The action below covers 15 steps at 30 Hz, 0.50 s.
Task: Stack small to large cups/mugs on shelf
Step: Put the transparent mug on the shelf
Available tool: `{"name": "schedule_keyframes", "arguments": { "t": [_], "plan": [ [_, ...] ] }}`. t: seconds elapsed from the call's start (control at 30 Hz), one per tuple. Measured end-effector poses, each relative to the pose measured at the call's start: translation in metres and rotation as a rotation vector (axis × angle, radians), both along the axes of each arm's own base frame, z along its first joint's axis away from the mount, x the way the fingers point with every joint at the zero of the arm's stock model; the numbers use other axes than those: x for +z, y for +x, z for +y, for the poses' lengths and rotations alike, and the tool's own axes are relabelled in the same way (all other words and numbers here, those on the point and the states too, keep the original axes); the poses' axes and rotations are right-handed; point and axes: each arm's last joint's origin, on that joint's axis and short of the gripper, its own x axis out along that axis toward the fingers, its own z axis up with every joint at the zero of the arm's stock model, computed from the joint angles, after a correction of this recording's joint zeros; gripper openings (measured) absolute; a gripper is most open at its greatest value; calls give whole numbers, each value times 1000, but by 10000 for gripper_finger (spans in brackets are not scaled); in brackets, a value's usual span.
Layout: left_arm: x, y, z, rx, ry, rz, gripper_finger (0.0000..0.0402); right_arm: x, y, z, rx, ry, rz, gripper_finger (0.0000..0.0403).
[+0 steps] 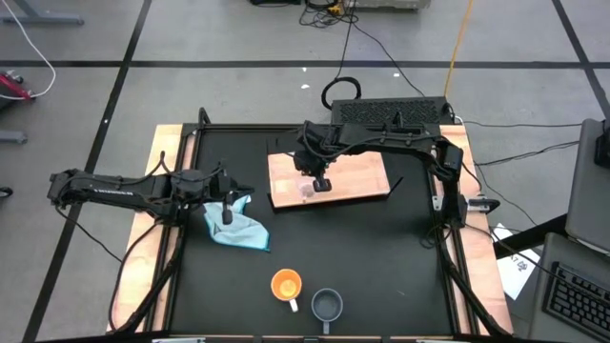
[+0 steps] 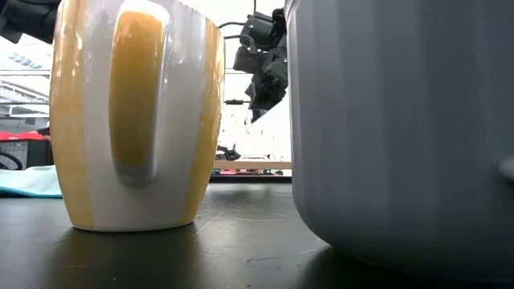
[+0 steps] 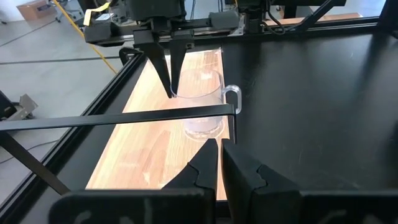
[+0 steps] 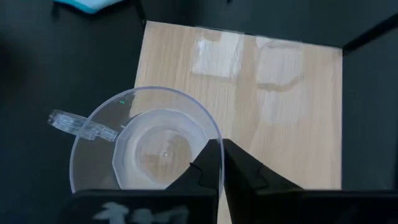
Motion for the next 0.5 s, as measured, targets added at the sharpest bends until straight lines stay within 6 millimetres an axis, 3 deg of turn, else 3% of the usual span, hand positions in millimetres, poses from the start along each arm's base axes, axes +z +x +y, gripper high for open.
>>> {"name": "schedule_keyframes", "arguments": {
  "t": [0.5],
  "plan": [
    [0, 0, 0, 1, -3, -1, 24, 3, 9, 8, 108, -131, -62, 0]
  ]
}}
